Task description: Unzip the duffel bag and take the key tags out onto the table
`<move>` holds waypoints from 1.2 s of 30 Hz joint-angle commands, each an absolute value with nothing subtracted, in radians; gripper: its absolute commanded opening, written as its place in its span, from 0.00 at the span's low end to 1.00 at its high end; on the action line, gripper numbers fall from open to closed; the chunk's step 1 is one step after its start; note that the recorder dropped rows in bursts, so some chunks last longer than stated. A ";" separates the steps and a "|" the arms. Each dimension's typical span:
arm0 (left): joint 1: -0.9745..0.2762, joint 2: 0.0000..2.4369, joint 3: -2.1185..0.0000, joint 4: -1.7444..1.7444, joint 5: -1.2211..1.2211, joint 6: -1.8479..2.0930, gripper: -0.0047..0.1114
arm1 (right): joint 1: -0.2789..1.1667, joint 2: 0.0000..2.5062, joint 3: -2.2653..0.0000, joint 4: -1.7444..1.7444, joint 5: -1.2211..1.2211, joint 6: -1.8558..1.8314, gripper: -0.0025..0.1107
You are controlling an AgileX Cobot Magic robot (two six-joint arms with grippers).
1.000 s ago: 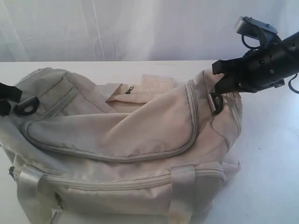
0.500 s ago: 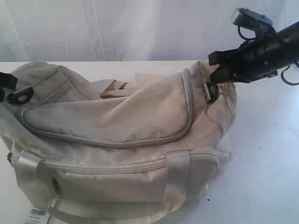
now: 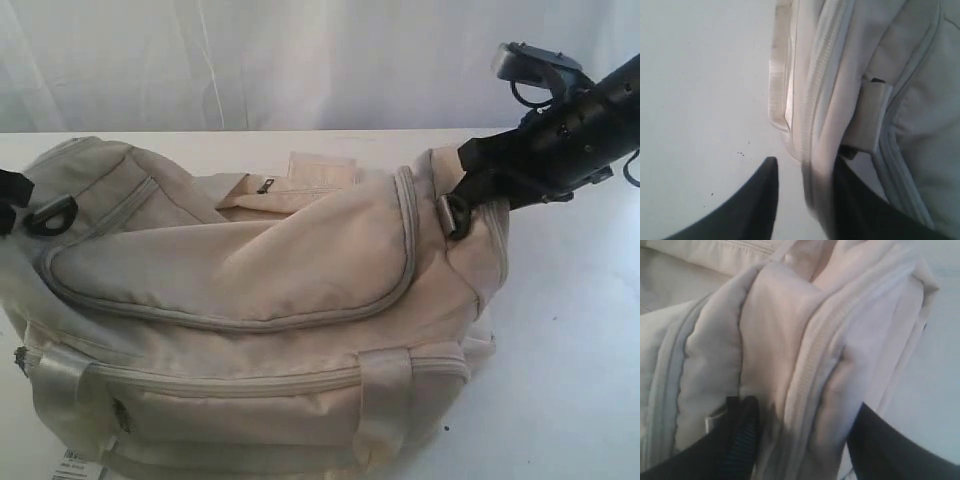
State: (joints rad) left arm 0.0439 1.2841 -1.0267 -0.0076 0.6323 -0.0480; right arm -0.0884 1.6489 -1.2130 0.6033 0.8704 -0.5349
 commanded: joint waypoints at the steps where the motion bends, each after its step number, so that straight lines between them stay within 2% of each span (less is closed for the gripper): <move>1: 0.047 1.249 -1.059 -0.021 0.675 -0.044 0.54 | -0.090 1.595 -1.225 0.565 0.876 -0.511 0.46; 9: 0.045 1.145 -1.105 -0.129 0.729 0.012 0.56 | -0.088 1.440 -1.257 0.634 0.811 -0.530 0.46; 12: 0.031 1.141 -1.105 -0.308 0.735 0.169 0.56 | -0.076 1.447 -1.255 0.799 0.796 -0.675 0.46; 17: -0.019 1.153 -1.084 -0.540 0.734 0.423 0.56 | 0.020 1.541 -1.255 0.871 0.775 -0.779 0.46; 23: -0.033 1.202 -1.071 -0.574 0.715 0.449 0.54 | 0.094 1.681 -1.255 0.762 0.836 -0.709 0.46; 29: -0.033 1.261 -1.071 -0.587 0.711 0.449 0.50 | 0.099 1.696 -1.255 0.464 1.017 -0.471 0.45; 36: -0.034 1.274 -1.071 -0.615 0.730 0.449 0.50 | 0.099 1.692 -1.262 0.421 1.189 -0.451 0.44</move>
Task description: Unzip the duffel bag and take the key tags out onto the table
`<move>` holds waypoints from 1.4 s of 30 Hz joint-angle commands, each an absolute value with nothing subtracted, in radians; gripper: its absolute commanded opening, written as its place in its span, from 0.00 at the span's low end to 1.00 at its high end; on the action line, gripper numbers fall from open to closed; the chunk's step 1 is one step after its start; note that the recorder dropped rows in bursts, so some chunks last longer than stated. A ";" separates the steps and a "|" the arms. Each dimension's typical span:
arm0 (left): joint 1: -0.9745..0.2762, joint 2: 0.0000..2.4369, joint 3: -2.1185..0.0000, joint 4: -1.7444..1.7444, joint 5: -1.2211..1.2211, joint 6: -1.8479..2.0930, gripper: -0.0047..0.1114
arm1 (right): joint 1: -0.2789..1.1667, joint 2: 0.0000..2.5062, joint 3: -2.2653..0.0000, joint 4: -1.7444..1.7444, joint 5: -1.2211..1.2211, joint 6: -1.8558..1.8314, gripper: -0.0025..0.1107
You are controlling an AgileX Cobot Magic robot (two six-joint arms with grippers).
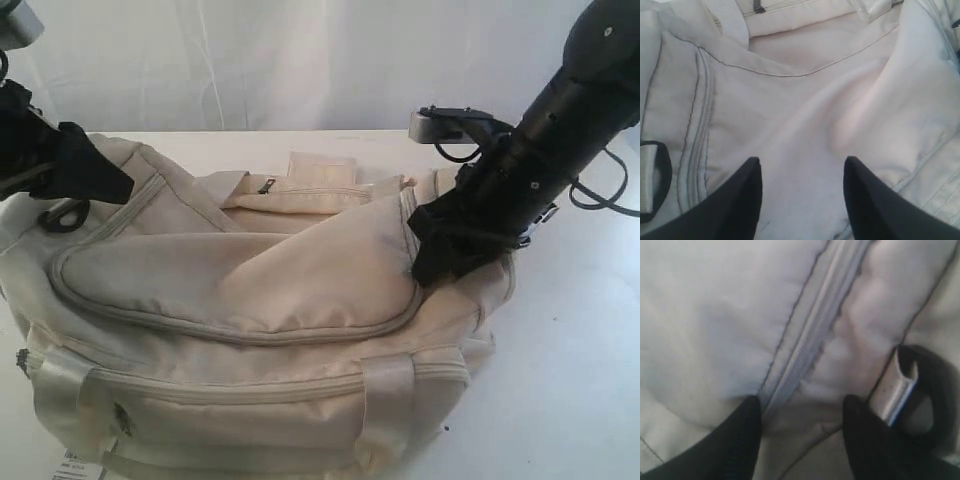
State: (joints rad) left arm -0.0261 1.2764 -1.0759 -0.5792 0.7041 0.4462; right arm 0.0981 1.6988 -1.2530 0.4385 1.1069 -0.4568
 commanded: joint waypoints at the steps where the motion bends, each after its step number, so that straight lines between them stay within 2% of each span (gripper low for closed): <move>1: -0.034 1.274 -1.071 -0.620 0.732 0.453 0.50 | 0.099 1.688 -1.276 0.428 1.186 -0.451 0.44; 3: -0.034 1.274 -1.071 -0.633 0.735 0.453 0.50 | 0.099 1.672 -1.318 0.461 1.149 -0.451 0.44; 8: -0.034 1.274 -1.071 -0.671 0.753 0.493 0.50 | 0.099 1.639 -1.424 0.480 0.836 -0.434 0.44; 11: -0.034 1.274 -1.071 -0.679 0.755 0.498 0.50 | 0.099 1.676 -1.486 0.424 0.736 -0.384 0.44; 14: -0.034 1.274 -1.071 -0.679 0.755 0.498 0.50 | 0.099 1.761 -1.557 0.414 0.746 -0.361 0.48; 18: -0.034 1.274 -1.071 -0.679 0.755 0.498 0.50 | 0.099 1.894 -1.632 0.411 0.862 -0.362 0.63; 25: -0.034 1.274 -1.071 -0.681 0.755 0.498 0.50 | 0.099 1.977 -1.639 0.409 1.221 -0.364 0.64; 32: -0.034 1.274 -1.071 -0.681 0.757 0.498 0.50 | 0.099 1.981 -1.639 0.395 1.218 -0.397 0.64; 37: -0.034 1.274 -1.071 -0.681 0.759 0.498 0.50 | 0.099 1.983 -1.639 0.455 0.972 -0.361 0.64; 42: -0.034 1.274 -1.071 -0.681 0.759 0.498 0.50 | 0.099 2.010 -1.646 0.497 0.925 -0.361 0.63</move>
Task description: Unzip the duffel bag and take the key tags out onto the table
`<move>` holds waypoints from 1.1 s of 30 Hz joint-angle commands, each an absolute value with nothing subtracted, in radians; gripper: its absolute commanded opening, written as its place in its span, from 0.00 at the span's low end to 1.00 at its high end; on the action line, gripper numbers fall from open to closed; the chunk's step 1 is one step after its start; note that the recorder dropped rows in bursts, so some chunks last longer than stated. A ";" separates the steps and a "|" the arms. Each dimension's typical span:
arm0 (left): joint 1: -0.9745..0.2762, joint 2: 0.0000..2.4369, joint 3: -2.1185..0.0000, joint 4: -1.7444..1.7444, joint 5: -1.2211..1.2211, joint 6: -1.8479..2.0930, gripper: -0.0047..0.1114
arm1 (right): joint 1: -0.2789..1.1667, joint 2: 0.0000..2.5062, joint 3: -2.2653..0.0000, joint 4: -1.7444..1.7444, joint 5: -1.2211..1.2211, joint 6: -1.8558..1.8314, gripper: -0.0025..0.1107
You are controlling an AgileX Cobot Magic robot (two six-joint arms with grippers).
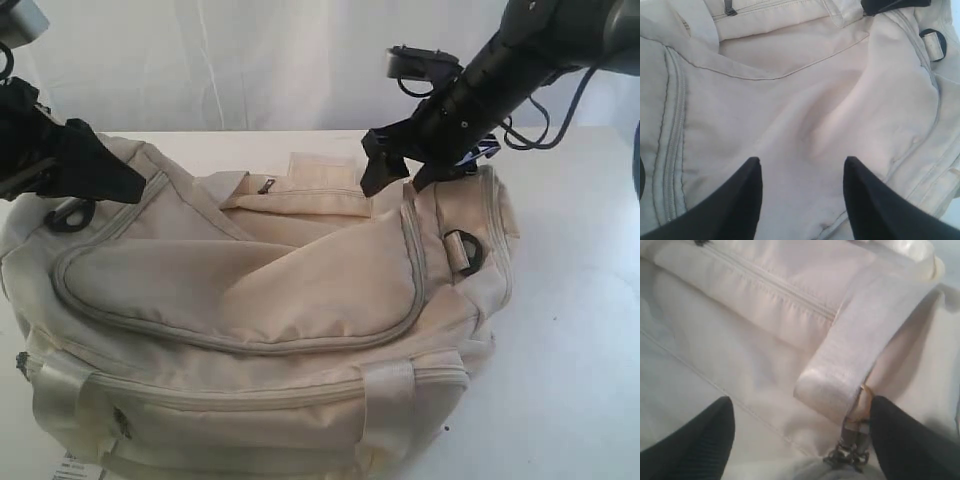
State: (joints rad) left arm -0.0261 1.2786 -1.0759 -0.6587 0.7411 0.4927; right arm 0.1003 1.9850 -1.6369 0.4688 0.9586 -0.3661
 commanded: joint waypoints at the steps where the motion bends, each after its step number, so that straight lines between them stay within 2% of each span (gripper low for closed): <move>1: -0.034 1.274 -1.071 -0.681 0.759 0.498 0.50 | 0.099 2.019 -1.646 0.497 0.925 -0.361 0.63; 7: -0.034 1.274 -1.071 -0.681 0.759 0.498 0.50 | 0.099 2.080 -1.651 0.511 0.910 -0.361 0.61; 11: -0.034 1.274 -1.071 -0.681 0.759 0.498 0.50 | 0.099 2.102 -1.654 0.590 0.885 -0.374 0.53; 14: -0.034 1.274 -1.071 -0.681 0.759 0.498 0.50 | 0.099 2.104 -1.654 0.658 0.824 -0.416 0.40; 19: -0.034 1.274 -1.071 -0.681 0.757 0.498 0.50 | 0.099 2.083 -1.665 0.721 0.786 -0.471 0.02; 33: -0.034 1.274 -1.071 -0.681 0.757 0.498 0.50 | 0.099 1.886 -1.725 0.663 0.818 -0.500 0.02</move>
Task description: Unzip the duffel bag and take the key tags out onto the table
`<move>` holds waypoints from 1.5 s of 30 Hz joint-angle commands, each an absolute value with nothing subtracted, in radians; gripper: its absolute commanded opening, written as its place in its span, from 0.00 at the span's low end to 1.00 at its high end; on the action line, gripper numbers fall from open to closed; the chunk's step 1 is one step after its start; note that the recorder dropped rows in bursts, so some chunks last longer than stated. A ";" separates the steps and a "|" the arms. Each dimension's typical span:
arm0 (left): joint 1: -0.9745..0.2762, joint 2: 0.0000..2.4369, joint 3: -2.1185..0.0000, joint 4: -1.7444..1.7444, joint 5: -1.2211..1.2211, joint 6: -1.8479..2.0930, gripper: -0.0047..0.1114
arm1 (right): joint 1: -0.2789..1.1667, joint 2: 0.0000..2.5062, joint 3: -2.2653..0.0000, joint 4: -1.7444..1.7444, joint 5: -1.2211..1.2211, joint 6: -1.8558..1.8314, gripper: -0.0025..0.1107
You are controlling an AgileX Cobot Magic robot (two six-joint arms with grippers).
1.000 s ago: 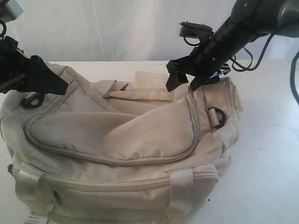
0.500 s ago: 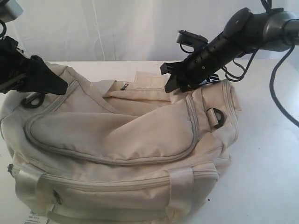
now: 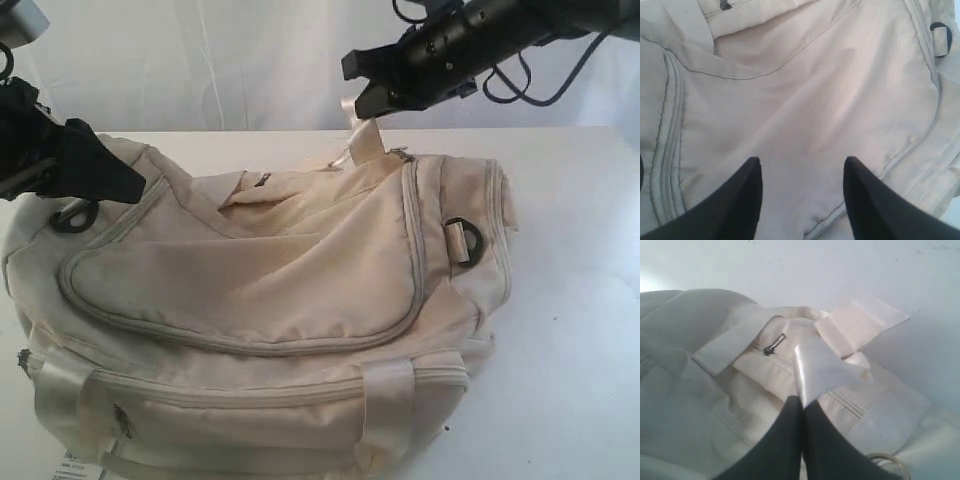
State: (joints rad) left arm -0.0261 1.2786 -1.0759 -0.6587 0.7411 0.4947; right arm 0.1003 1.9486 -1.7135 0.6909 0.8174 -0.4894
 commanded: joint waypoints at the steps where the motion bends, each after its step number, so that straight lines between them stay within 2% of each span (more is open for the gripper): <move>1: -0.034 1.274 -1.071 -0.681 0.757 0.498 0.50 | 0.099 1.873 -1.725 0.653 0.818 -0.500 0.02; 19: -0.034 1.274 -1.071 -0.687 0.745 0.519 0.50 | 0.099 1.813 -1.723 0.630 0.933 -0.493 0.03; 23: -0.034 1.274 -1.071 -0.687 0.745 0.519 0.50 | 0.099 1.827 -1.723 0.630 0.931 -0.493 0.15; 28: -0.034 1.274 -1.071 -0.687 0.747 0.519 0.50 | 0.099 1.831 -1.723 0.571 0.938 -0.493 0.37; 33: -0.034 1.274 -1.071 -0.687 0.747 0.519 0.50 | 0.099 1.833 -1.723 0.235 0.937 -0.282 0.43; 36: -0.034 1.283 -1.071 -0.730 0.724 0.535 0.50 | 0.099 1.859 -1.723 0.238 0.928 -0.284 0.43; 40: -0.070 1.438 -1.162 -0.870 0.708 0.639 0.50 | 0.099 1.851 -1.723 0.146 0.997 -0.239 0.43; 45: -0.131 1.802 -1.494 -1.204 0.847 0.804 0.50 | 0.099 1.763 -1.723 0.081 1.036 -0.145 0.43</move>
State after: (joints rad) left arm -0.1004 1.6848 -1.3790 -1.0289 0.7825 0.7122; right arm 0.1003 1.8049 -1.7135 0.0959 1.0169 -0.1761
